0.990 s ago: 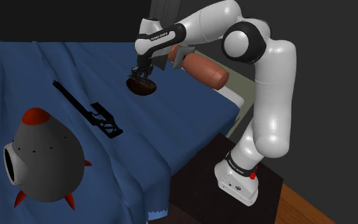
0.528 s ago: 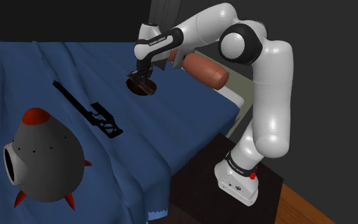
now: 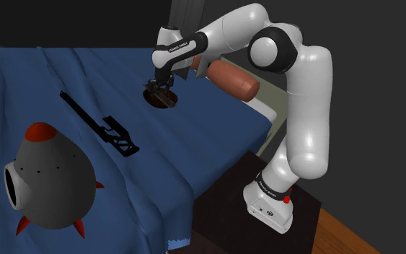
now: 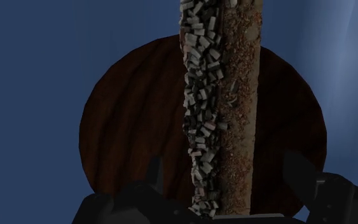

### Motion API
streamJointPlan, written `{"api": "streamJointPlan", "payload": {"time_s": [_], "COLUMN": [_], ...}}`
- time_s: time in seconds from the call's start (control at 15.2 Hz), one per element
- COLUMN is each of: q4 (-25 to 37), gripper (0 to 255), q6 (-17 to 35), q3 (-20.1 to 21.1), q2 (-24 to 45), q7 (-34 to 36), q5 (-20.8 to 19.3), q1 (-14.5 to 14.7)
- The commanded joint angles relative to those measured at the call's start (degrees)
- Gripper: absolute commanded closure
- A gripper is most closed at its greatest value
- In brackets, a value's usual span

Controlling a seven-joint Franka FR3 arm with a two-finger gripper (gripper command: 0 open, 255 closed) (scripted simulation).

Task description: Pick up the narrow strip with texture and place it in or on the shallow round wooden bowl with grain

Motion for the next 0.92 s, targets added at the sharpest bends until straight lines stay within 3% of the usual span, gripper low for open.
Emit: {"api": "streamJointPlan", "payload": {"time_s": [0.0, 0.33, 0.86], "q4": [-0.01, 0.82, 0.82], "gripper": [0, 0, 0], "q6": [0.0, -5.23, -5.23], "q3": [0.0, -0.72, -0.71], "q2": [0.0, -4.48, -4.48], "q7": [0.0, 0.76, 0.77], "q5": [0.0, -1.27, -1.27], "q1": [0.0, 0.94, 0.94]}}
